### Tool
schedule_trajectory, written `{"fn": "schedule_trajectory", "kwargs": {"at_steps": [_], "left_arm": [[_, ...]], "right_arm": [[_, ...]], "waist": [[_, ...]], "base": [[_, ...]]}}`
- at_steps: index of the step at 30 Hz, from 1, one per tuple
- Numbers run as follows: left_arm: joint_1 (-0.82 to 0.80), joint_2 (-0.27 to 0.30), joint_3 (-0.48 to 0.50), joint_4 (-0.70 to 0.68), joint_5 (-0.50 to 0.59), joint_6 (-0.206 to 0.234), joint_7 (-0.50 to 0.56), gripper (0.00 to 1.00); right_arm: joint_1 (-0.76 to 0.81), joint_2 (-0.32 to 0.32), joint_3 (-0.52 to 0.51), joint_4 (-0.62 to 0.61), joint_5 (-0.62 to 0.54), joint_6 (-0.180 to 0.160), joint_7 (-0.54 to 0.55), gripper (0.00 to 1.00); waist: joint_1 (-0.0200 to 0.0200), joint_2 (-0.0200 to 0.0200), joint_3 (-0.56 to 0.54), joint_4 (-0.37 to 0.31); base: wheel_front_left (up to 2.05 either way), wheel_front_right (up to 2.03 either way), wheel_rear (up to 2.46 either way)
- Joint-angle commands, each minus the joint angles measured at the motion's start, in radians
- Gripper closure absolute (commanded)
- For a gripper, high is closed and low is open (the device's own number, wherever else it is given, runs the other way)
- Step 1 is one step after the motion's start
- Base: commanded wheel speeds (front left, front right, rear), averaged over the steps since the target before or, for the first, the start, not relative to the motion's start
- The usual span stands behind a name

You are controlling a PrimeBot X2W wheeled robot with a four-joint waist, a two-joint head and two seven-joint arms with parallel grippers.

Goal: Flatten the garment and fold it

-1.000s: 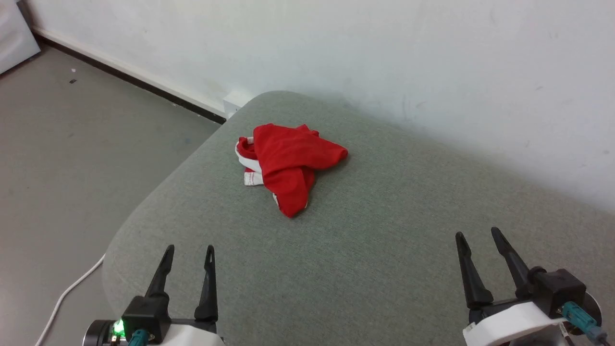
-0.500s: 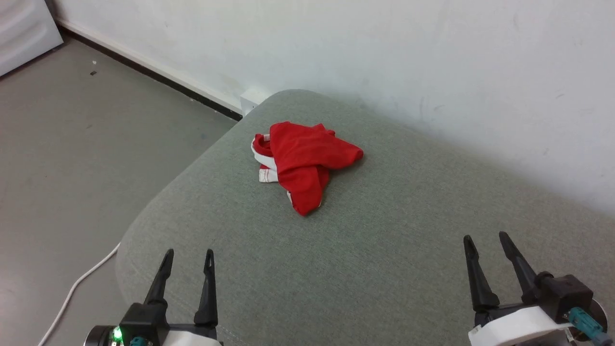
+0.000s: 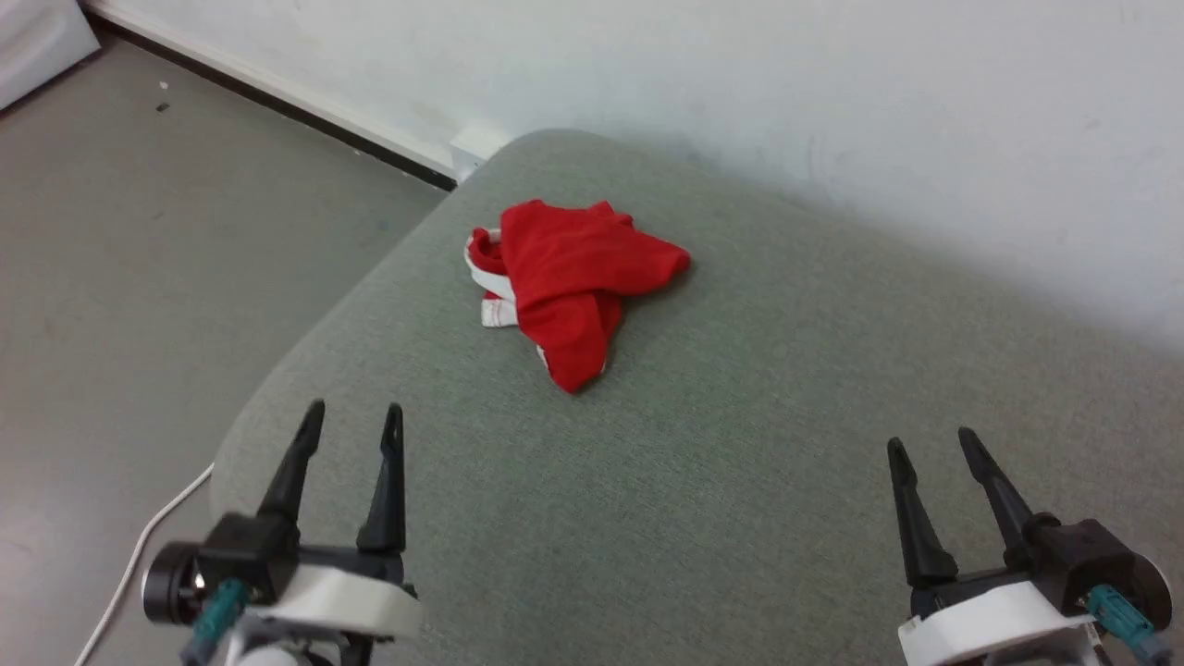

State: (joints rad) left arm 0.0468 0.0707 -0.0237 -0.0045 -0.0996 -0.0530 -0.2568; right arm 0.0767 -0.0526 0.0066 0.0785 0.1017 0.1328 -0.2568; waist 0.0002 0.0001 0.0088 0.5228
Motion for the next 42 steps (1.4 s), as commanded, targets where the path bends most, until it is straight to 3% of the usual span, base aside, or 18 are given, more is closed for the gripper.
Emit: {"fn": "schedule_trajectory", "kwargs": {"at_steps": [1,11,20,26,31,32,33,36,42], "left_arm": [[-0.055,0.023,0.009,0.023,-0.009,-0.014,-0.002,0.0],[-0.415,0.156,-0.04,0.266,-0.122,-0.072,0.308,0.0],[-0.751,0.317,-0.17,0.506,-0.373,-0.077,0.636,0.0],[-0.867,0.397,-0.218,0.621,-0.491,-0.077,0.82,0.0],[-0.896,0.409,-0.22,0.735,-0.561,-0.077,0.961,0.0],[-0.897,0.406,-0.222,0.755,-0.575,-0.077,0.998,0.42],[-0.897,0.407,-0.231,0.763,-0.585,-0.077,1.024,1.0],[-0.896,0.42,-0.225,0.781,-0.625,-0.078,1.057,1.0],[-0.896,0.469,-0.223,0.781,-0.635,-0.078,1.015,1.0]], "right_arm": [[-0.019,0.002,0.001,-0.009,-0.013,-0.002,-0.005,0.0],[-0.092,0.002,0.0,-0.065,-0.061,-0.002,-0.005,0.0],[-0.15,0.002,-0.01,-0.095,-0.077,-0.002,-0.005,0.0],[-0.187,0.002,0.002,-0.103,-0.072,-0.002,-0.005,0.0],[-0.199,0.002,-0.003,-0.104,-0.064,-0.002,-0.005,0.0],[-0.199,0.002,-0.005,-0.102,-0.062,-0.002,-0.005,0.0],[-0.199,0.002,-0.006,-0.1,-0.06,-0.002,-0.005,0.0],[-0.198,0.002,-0.006,-0.09,-0.051,-0.002,-0.005,0.0],[-0.199,0.002,-0.007,-0.067,-0.024,-0.002,-0.005,0.0]], "waist": [[-0.0002,-0.0001,0.073,-0.065],[-0.0002,-0.0001,0.254,-0.204],[-0.0002,-0.0001,0.385,-0.29],[-0.0002,-0.0001,0.444,-0.349],[-0.0002,-0.0001,0.464,-0.382],[-0.0002,-0.0001,0.463,-0.385],[-0.0002,-0.0001,0.461,-0.389],[-0.0002,-0.0001,0.445,-0.398],[-0.0002,-0.0001,0.381,-0.398]], "base": [[0.0,0.0,0.0],[0.0,0.0,0.0],[0.0,0.0,0.0],[0.0,0.0,0.0],[0.0,0.0,0.0],[0.0,0.0,0.0],[0.0,0.0,0.0],[0.0,0.0,0.0],[0.0,0.0,0.0]]}}
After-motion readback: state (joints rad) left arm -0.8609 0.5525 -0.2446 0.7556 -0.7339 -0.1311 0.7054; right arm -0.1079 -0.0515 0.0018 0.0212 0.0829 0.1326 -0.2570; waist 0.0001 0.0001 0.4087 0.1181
